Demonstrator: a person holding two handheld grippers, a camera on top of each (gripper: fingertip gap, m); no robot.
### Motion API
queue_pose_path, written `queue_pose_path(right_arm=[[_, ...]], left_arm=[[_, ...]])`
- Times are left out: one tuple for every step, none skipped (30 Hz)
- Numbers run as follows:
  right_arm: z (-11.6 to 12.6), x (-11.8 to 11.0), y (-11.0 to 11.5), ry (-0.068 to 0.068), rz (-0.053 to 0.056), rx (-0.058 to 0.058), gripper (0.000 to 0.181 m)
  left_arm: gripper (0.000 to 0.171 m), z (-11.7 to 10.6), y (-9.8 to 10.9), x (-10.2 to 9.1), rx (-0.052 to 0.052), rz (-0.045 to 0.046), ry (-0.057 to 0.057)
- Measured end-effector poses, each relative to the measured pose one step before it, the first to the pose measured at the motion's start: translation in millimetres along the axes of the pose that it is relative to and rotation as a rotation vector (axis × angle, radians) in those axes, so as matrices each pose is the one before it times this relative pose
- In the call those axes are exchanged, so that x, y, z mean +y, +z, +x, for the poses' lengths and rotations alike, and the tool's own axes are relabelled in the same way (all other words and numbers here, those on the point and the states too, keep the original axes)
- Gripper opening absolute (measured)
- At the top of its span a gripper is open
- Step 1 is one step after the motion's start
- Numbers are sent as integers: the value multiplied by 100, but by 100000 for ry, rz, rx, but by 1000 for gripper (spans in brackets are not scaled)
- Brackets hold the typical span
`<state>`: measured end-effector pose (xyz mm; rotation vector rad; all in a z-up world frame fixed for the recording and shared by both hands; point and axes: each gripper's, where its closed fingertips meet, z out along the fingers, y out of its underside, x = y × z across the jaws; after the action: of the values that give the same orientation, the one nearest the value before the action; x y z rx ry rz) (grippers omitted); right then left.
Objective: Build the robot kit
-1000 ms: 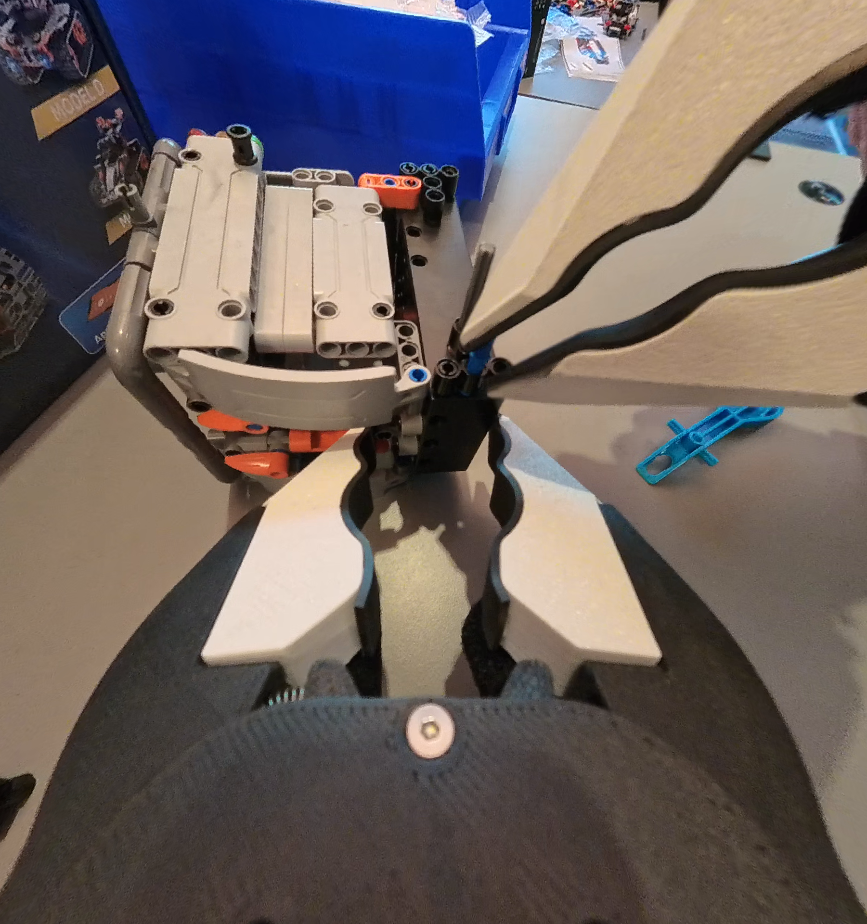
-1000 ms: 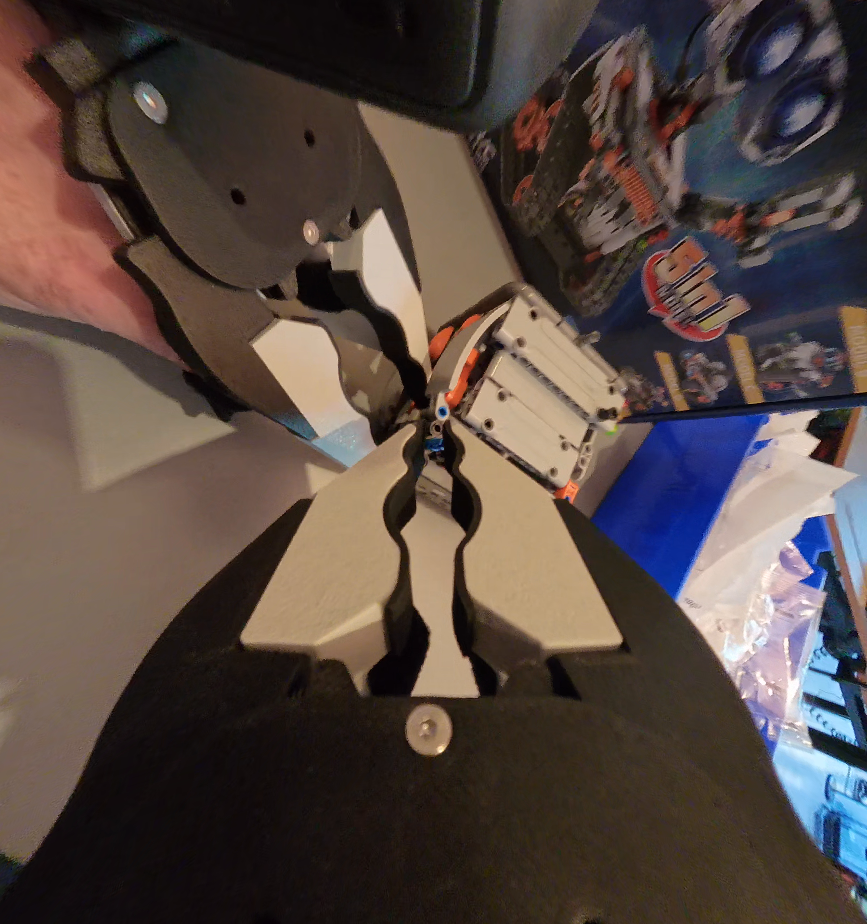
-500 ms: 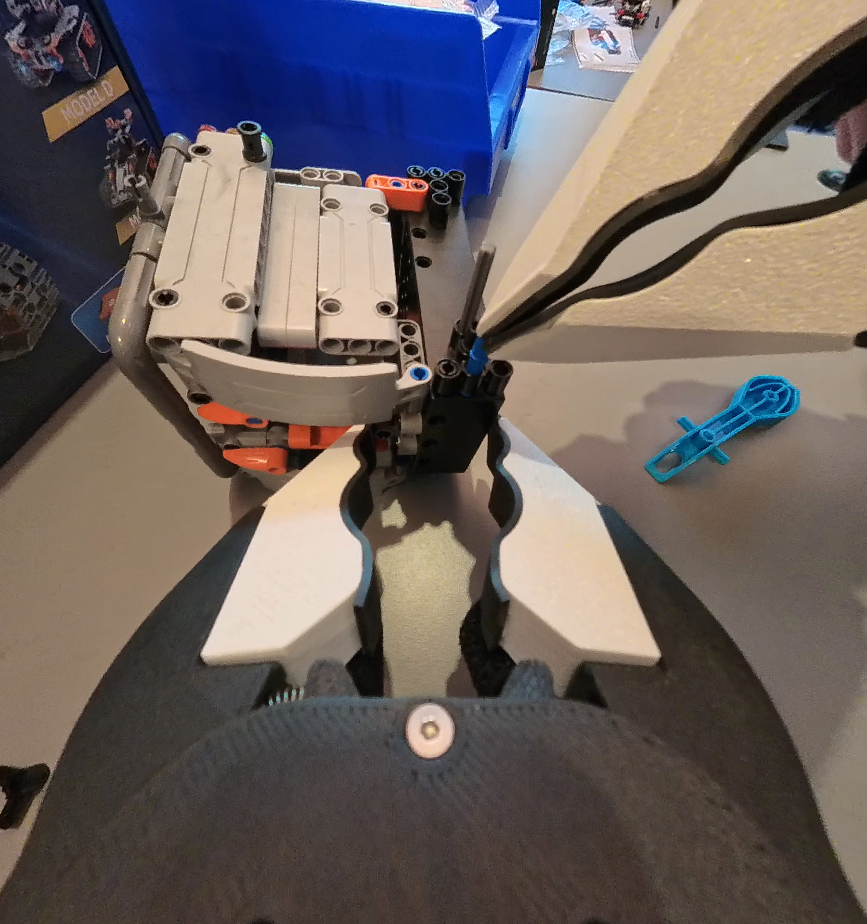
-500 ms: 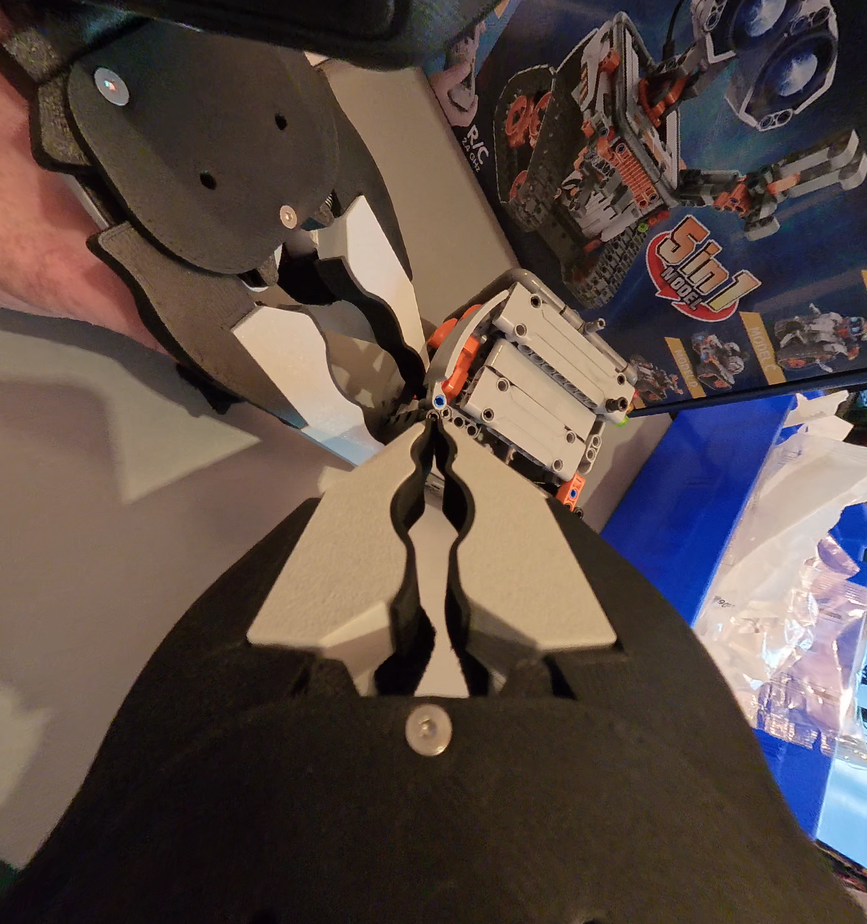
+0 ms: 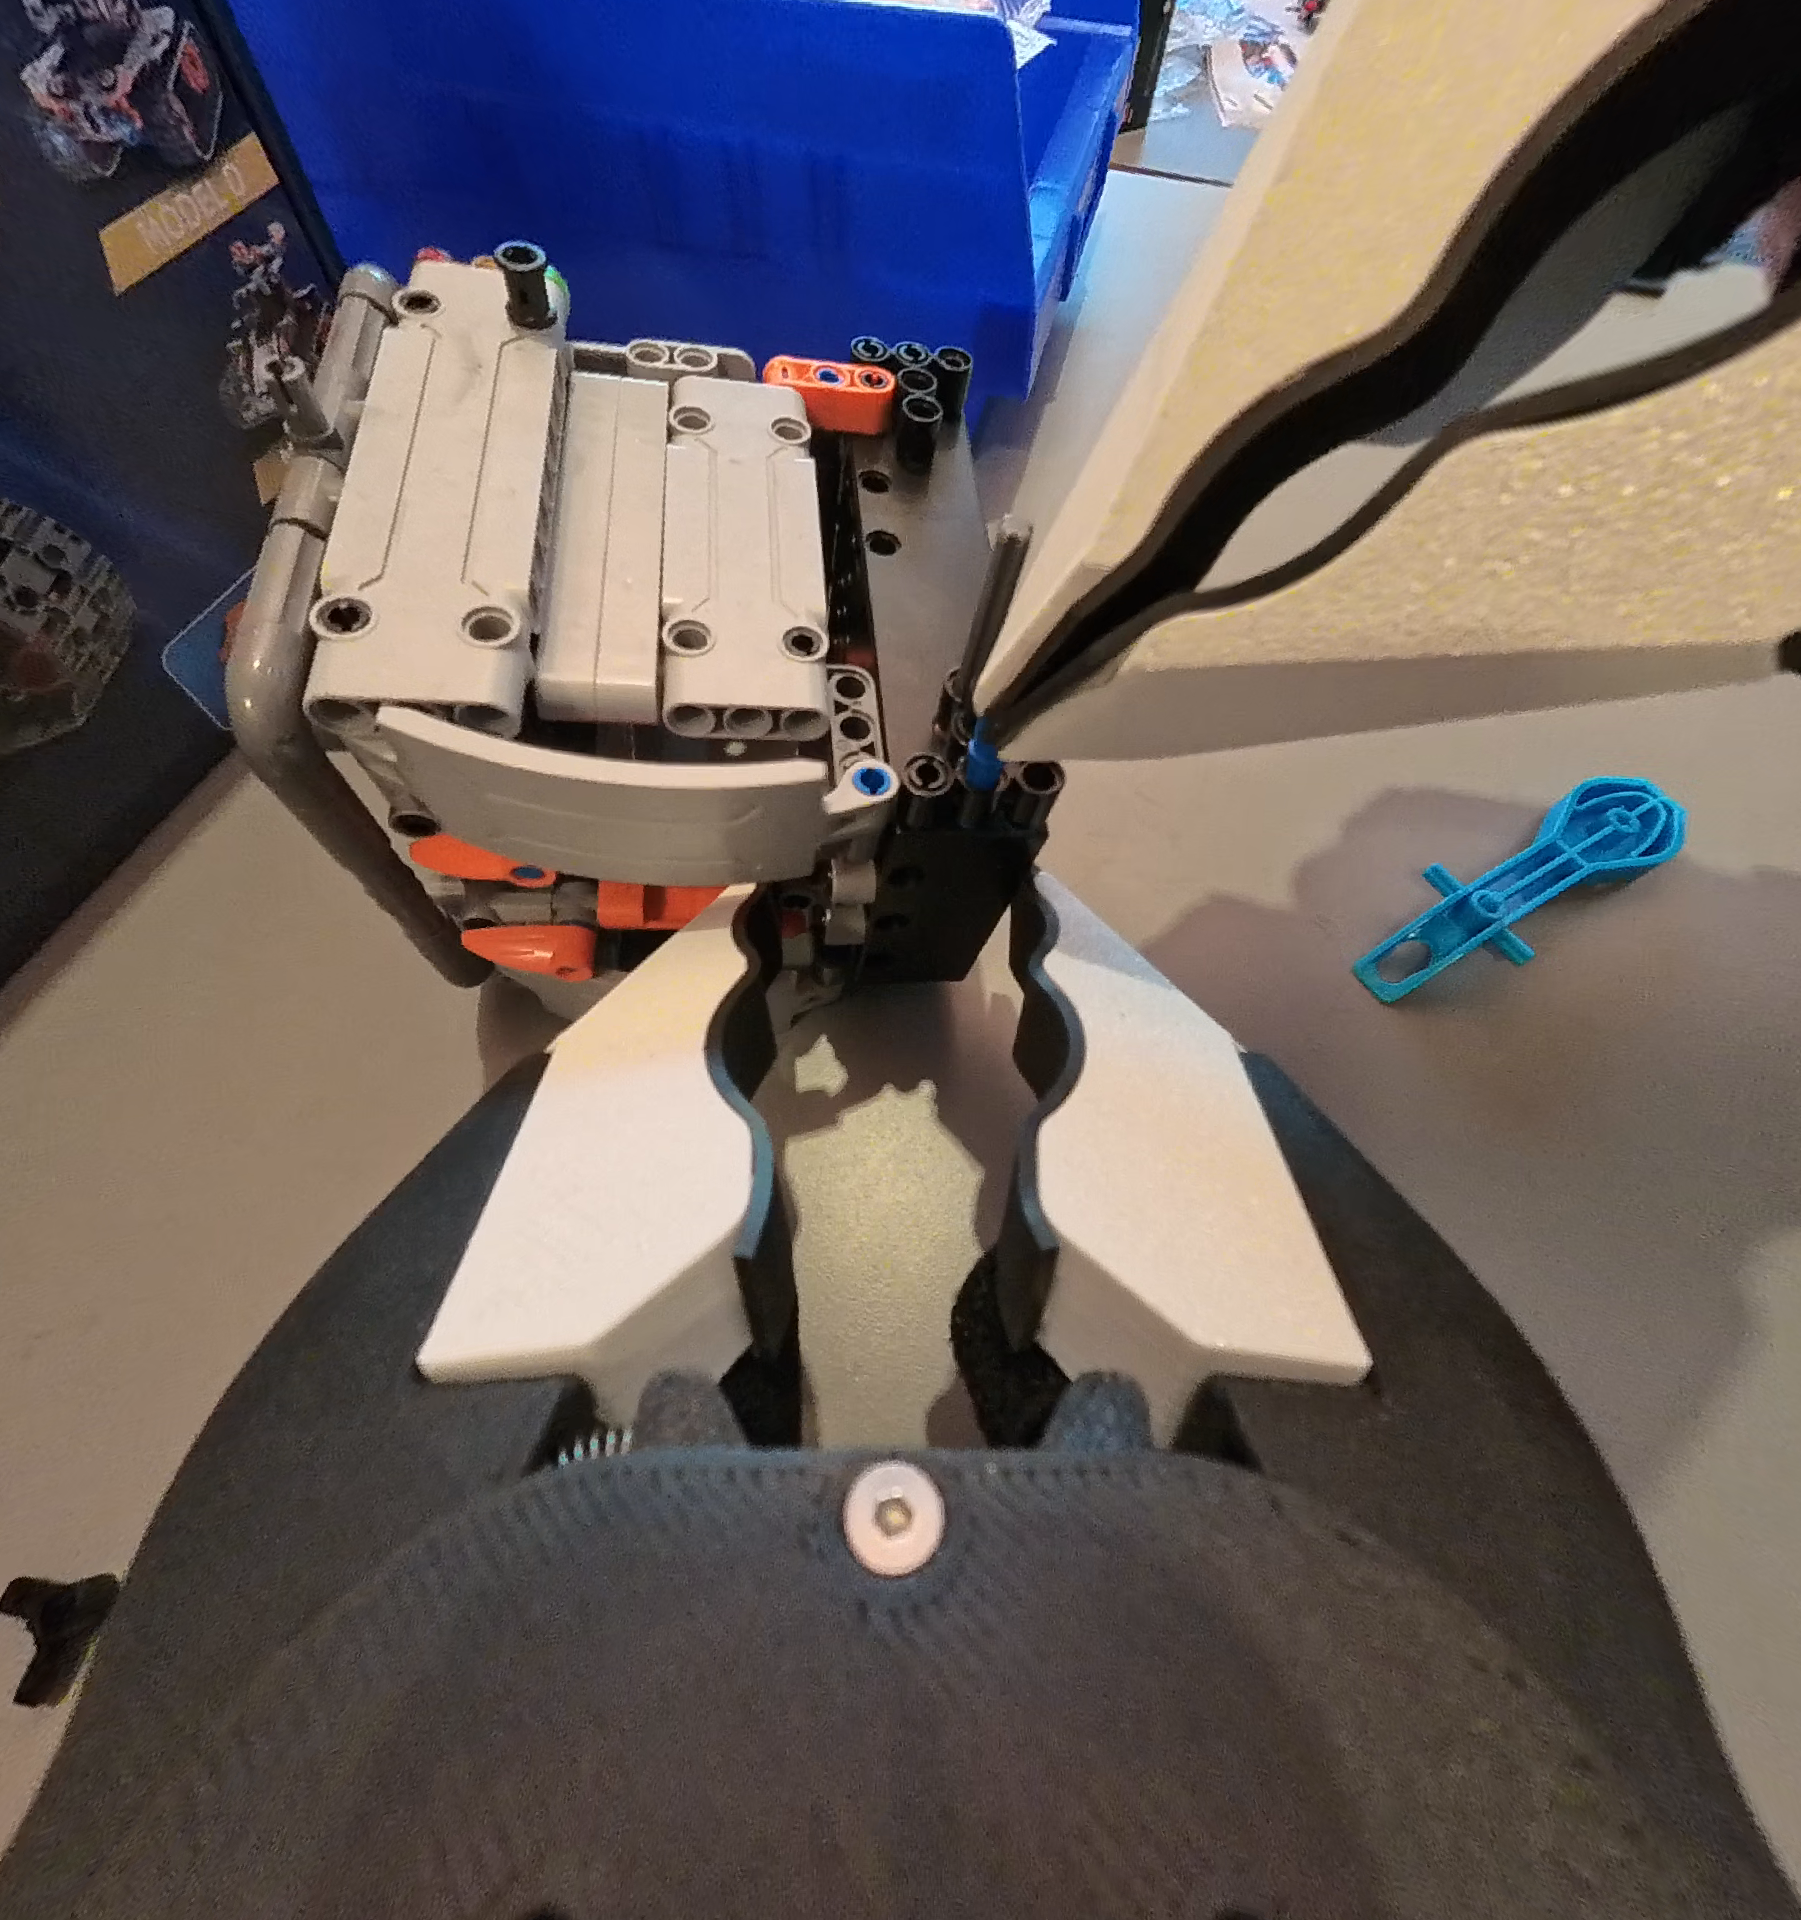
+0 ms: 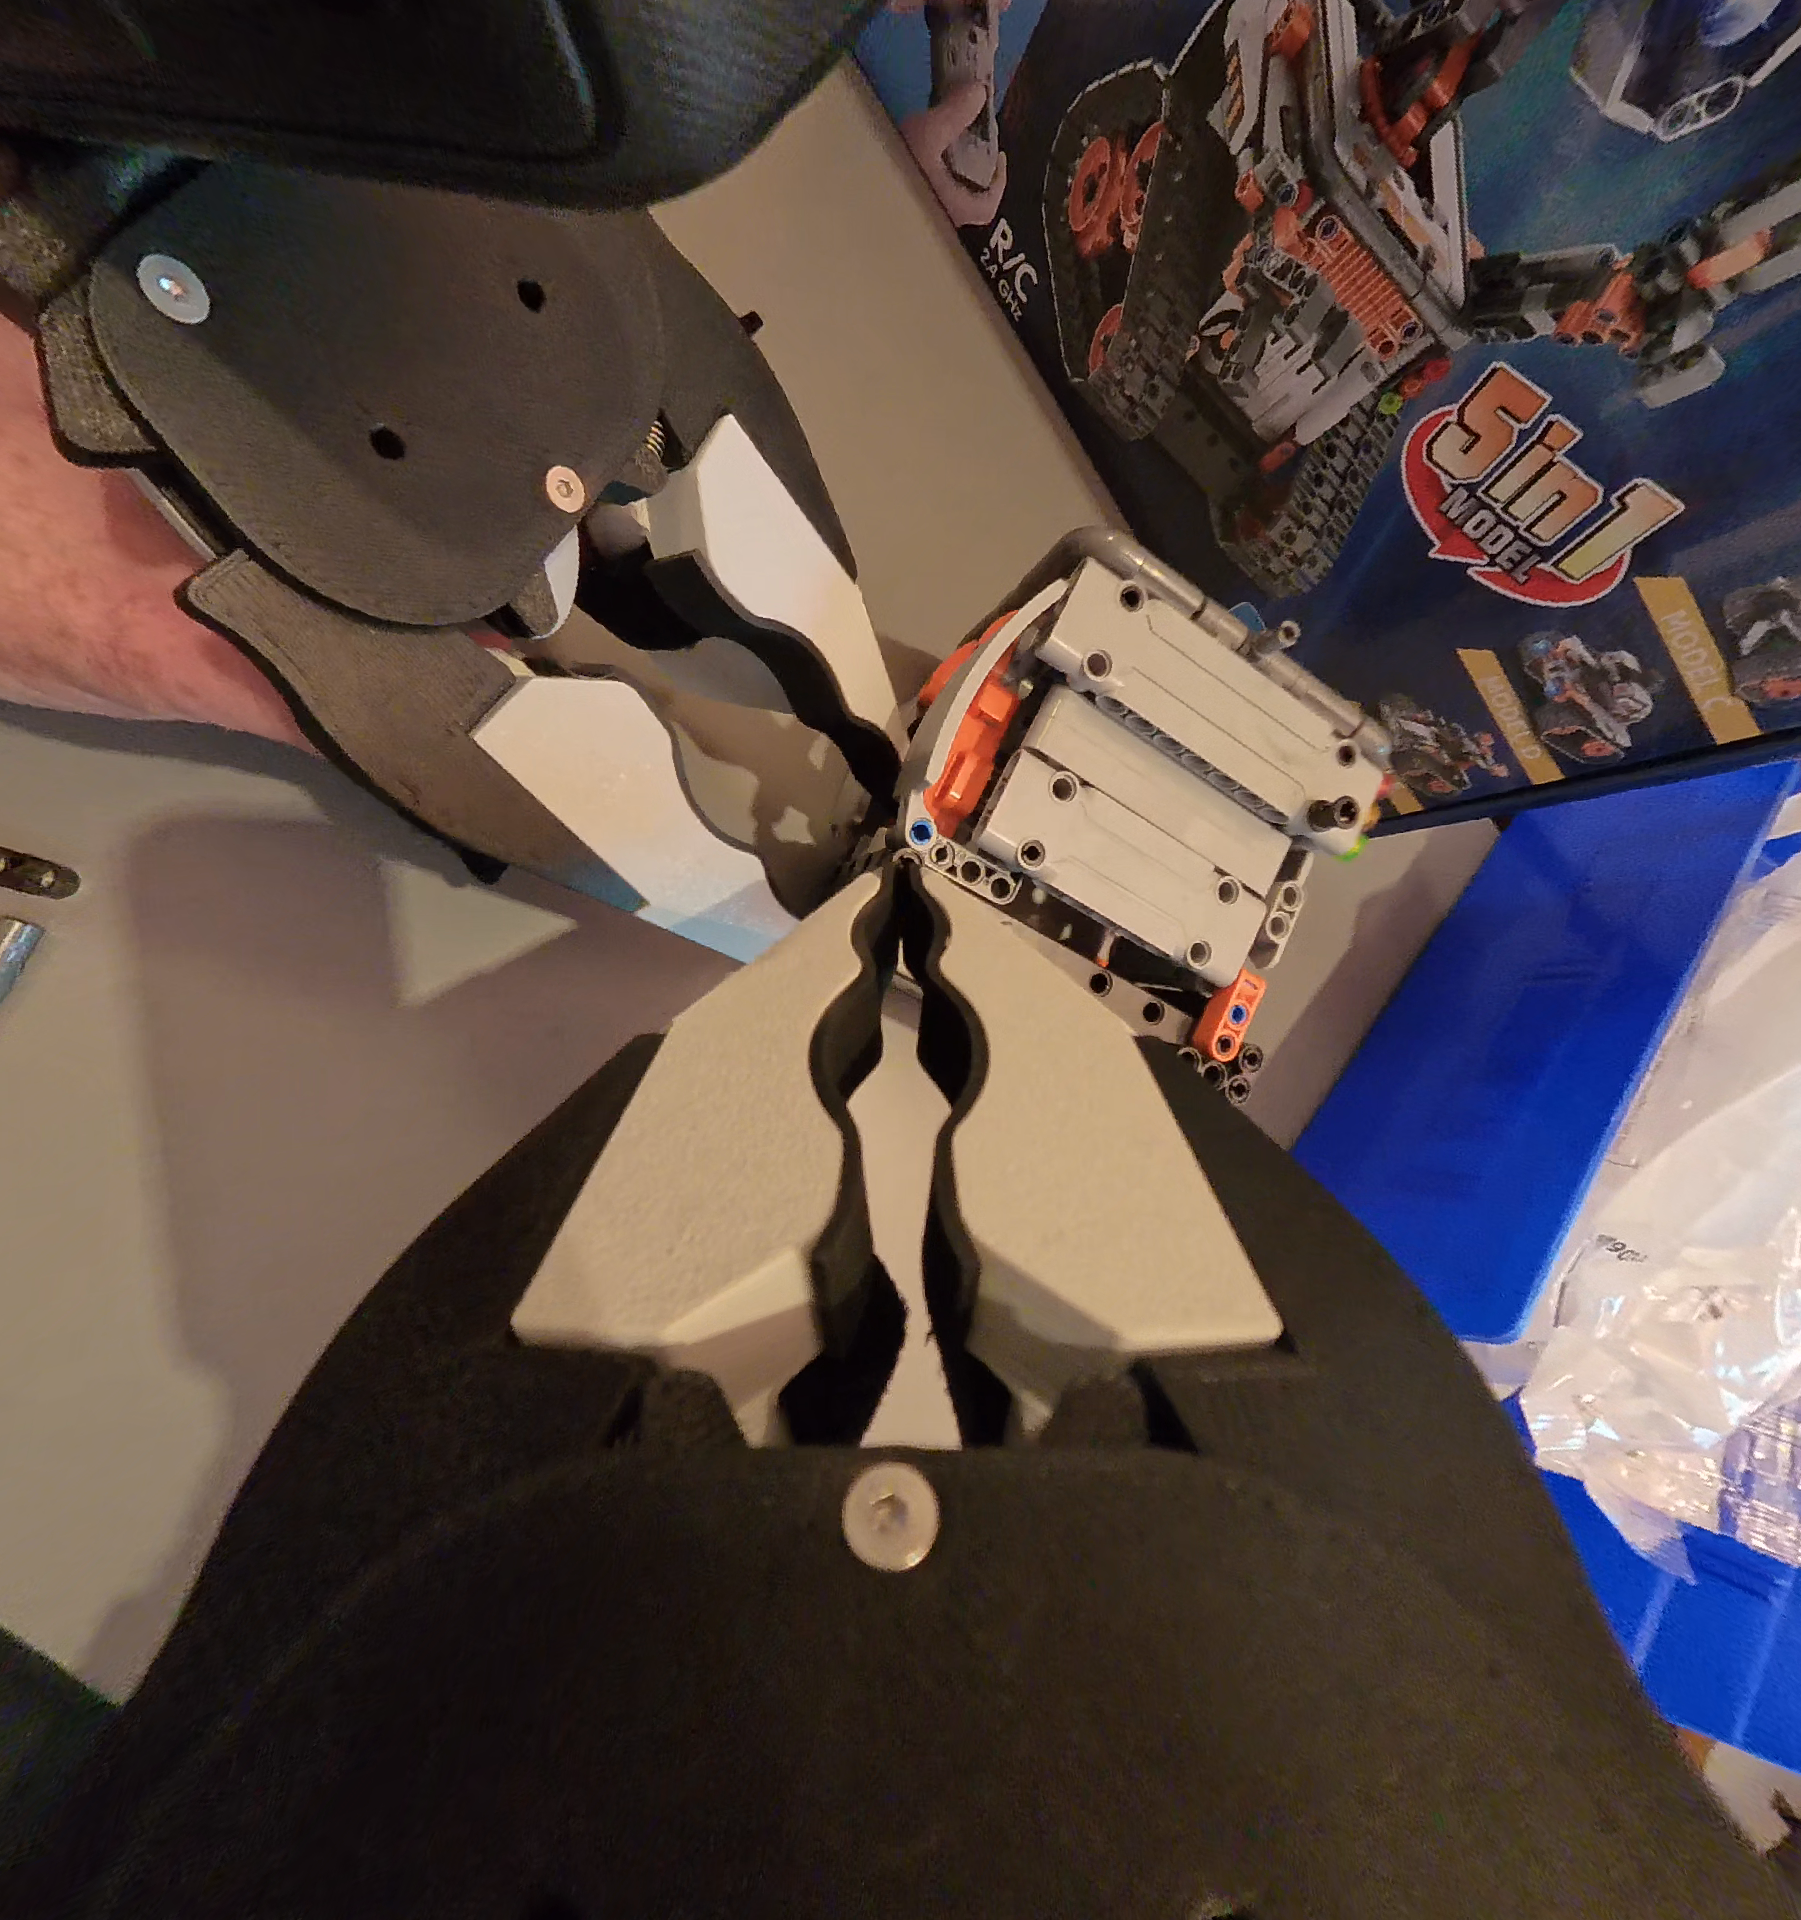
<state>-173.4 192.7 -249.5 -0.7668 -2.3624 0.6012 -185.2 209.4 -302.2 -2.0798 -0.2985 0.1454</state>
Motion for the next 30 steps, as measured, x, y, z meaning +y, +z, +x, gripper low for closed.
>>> queue_pose_path(right_arm=[[-153, 119, 112, 702, -109, -873, 0], [-352, 253, 185, 991, -1151, -1859, 0], [-317, 224, 167, -447, -1551, -510, 0], [-20, 17, -20, -755, -257, 1121, 0], [350, -256, -260, 894, 2089, 1442, 0], [405, -303, -347, 1110, 2212, 240, 0], [96, -203, -312, 388, 1114, -1506, 0], [19, -232, -316, 1523, 1591, -1327, 1], [170, -362, -448, 2194, 2528, 359, 16], [122, -383, -584, 913, 2974, 862, 16], [64, -123, -534, 368, 2316, 818, 12], [146, 387, -282, 1730, -131, 636, 13], [184, 686, -103, 3004, -985, 310, 14], [63, 563, -74, 4159, 634, -897, 13], [-71, 390, -90, 5469, 1695, -2383, 15], [71, 318, -120, 5820, 2060, -1874, 16], [219, 445, -58, 5229, 1260, -983, 21], [46, 533, 47, 5133, 217, -2123, 25], [-137, 295, 19, 5325, 1181, -3262, 28], [-119, 97, -14, 4615, 2152, -2789, 33], [-88, 304, 49, 3097, 261, -2014, 36], [65, 408, 30, 1059, -888, -434, 37], [183, 134, -132, -239, 1027, 610, 33], [-23, 109, -150, 200, 1430, -1250, 28], [-183, 198, -102, 1500, 791, -3637, 27], [-80, 194, -102, 2107, 722, -4390, 28], [79, 137, -120, 2293, 181, -4090, 30], [314, -23, -213, 1942, 113, -1943, 31], [223, -184, -215, 70, 503, -862, 31], [22, -52, -94, -1458, -424, -958, 31]], left_arm=[[43, -136, 26, 53, -864, -342, 231], [43, -348, 78, 209, -2615, -1115, 1368], [44, -321, 97, 298, -3527, -1942, 3738], [44, -69, 73, 84, -1668, -743, 2869], [44, 25, -38, -207, 1664, 1374, -1533], [43, 309, -188, -391, 3861, 2238, -3135], [43, 430, -99, -205, 3479, 491, -1954], [43, 103, 11, -60, 315, 308, -247], [43, -49, -49, -27, -43, 309, -682], [43, -35, -101, -9, 720, 31, -1646], [43, 33, -97, 33, 1576, -185, -2044], [43, 26, -86, 59, 1082, -179, -1628], [44, 9, -161, 10, -75, 359, -529], [44, 189, -145, 107, 580, -763, -599], [44, 351, -91, 137, 893, -890, -521], [44, 316, -75, 81, 132, -128, -19], [45, 358, -52, 66, 513, -184, -603], [45, 381, -42, 54, 795, -686, -1315], [46, 438, -50, 23, 865, -749, -658], [46, 481, -82, -70, 805, -81, 223], [46, 489, -54, -46, 553, 50, 80], [45, 484, -45, 38, 163, -439, -1039], [43, 491, -136, 43, -201, -222, -982], [42, 307, -95, 133, -1258, -239, -271], [41, 393, -51, 107, -348, -49, -819], [44, 440, -64, 52, 275, 116, -1221], [48, 549, -40, 70, 1175, 105, -692], [38, 801, -93, 46, 2729, 461, 224], [41, 600, -30, 113, 1223, 196, -498], [39, 688, -104, 253, 1749, -773, 462]])
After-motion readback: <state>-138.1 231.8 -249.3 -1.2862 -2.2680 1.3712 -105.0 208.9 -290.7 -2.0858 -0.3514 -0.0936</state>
